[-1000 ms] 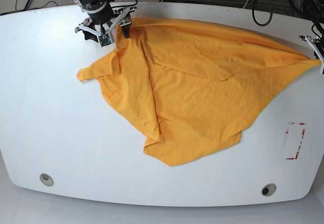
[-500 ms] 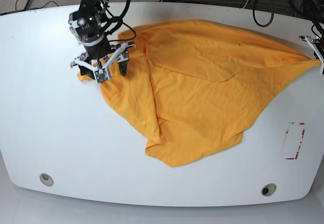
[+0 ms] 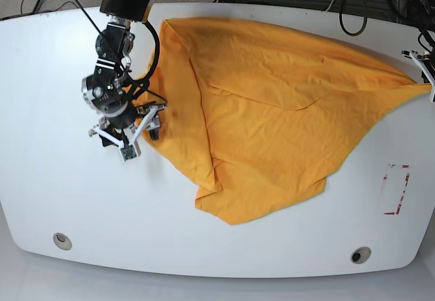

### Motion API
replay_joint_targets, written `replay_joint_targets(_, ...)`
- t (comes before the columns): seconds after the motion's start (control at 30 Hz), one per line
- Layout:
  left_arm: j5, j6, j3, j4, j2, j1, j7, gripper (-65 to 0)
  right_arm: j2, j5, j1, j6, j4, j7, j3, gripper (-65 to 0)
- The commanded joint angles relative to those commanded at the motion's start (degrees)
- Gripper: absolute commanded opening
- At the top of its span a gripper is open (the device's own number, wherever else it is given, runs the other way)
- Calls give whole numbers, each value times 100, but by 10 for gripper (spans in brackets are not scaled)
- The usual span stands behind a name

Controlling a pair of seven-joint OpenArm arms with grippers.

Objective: Layout the t-shirt on the table in an organized manner, then fold the t-shirt properly
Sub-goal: 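Release with the right gripper and regrasp the shirt edge nearby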

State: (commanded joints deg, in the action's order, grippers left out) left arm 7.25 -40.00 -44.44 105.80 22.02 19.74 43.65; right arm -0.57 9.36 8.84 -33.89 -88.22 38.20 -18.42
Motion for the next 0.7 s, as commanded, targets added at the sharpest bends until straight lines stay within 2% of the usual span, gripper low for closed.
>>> replay_joint_targets(0.2, 0, 0, 0, 0, -9, 0, 0, -650, -9, 0, 255, 0, 510, -44, 0, -254)
replay_joint_targets(0.43, 0, 0, 0, 0, -9, 0, 0, -650, -9, 0, 308, 0, 1064, -413, 0, -255)
replay_joint_targets(0.63, 0, 0, 0, -9, -9, 0, 0, -650, -9, 0, 308, 0, 1310, -422, 0, -258)
replay_joint_targets(0.7, 0, 0, 0, -44, 0, -9, -9, -650, 9, 0, 308, 0, 1415, -475, 0, -295)
